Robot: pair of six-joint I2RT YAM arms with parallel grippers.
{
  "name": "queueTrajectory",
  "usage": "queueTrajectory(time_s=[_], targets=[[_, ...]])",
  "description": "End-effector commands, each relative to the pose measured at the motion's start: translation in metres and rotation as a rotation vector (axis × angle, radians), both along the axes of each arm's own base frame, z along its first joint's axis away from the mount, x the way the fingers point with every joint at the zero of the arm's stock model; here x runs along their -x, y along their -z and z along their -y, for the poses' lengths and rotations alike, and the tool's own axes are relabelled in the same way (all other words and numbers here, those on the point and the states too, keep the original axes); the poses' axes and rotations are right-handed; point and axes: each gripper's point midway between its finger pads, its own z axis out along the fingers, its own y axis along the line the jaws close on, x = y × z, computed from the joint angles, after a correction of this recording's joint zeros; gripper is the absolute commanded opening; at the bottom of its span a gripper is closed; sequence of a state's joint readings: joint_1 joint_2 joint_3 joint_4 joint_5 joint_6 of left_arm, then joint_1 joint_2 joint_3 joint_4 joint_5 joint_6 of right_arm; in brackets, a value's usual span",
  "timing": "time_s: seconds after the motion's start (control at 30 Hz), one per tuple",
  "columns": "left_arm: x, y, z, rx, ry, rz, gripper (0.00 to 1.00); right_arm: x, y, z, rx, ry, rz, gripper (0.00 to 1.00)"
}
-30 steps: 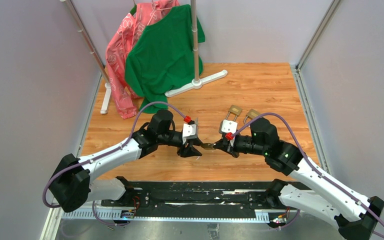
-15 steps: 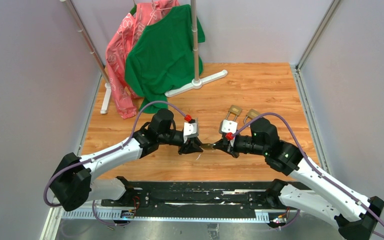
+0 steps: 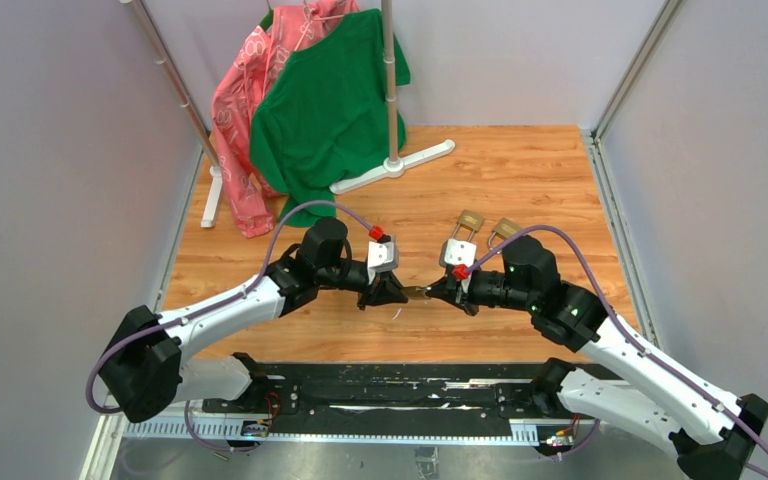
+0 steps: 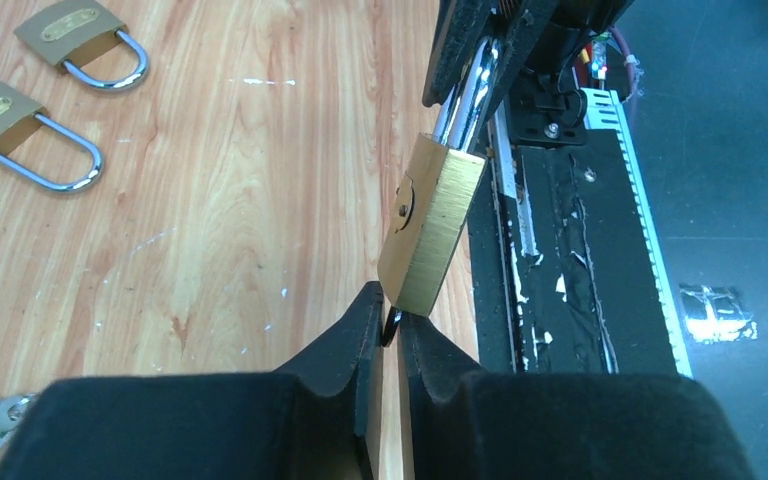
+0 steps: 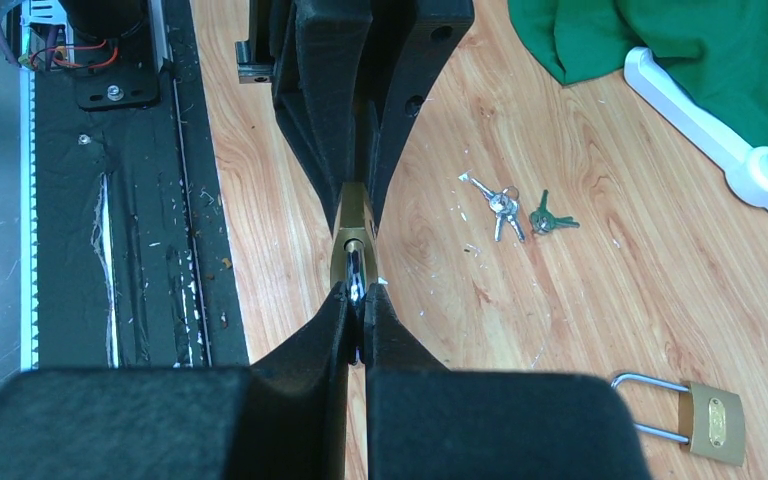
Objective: Lock with the key
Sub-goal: Lock the lock.
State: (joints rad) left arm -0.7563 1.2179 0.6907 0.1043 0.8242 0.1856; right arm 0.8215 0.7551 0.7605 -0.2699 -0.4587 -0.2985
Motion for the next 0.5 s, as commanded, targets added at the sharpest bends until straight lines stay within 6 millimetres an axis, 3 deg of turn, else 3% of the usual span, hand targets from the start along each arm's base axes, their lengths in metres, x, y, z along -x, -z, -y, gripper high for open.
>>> queueTrajectory(time_s=[0.0, 0.03, 0.2, 0.37, 0.47], targets=[[0.002, -0.023, 0.006, 0.05, 0.011, 0.003, 0.08, -0.006, -0.017, -0.002, -0.058, 0.018, 0.029, 0.0], [0.002, -0.024, 0.006, 0.052, 0.009, 0.001, 0.0, -0.005, -0.017, -0.004, -0.062, 0.013, 0.024, 0.0], [-0.006, -0.02, 0.004, 0.029, -0.053, -0.006, 0.0, -0.008, -0.019, 0.0, -0.061, 0.037, 0.039, 0.0], [-0.009, 0.037, -0.021, -0.164, -0.117, -0.096, 0.0, -0.02, -0.043, 0.025, -0.05, 0.158, 0.134, 0.0], [-0.004, 0.057, -0.034, -0.215, -0.126, -0.107, 0.0, -0.026, -0.063, 0.041, -0.051, 0.222, 0.202, 0.0]])
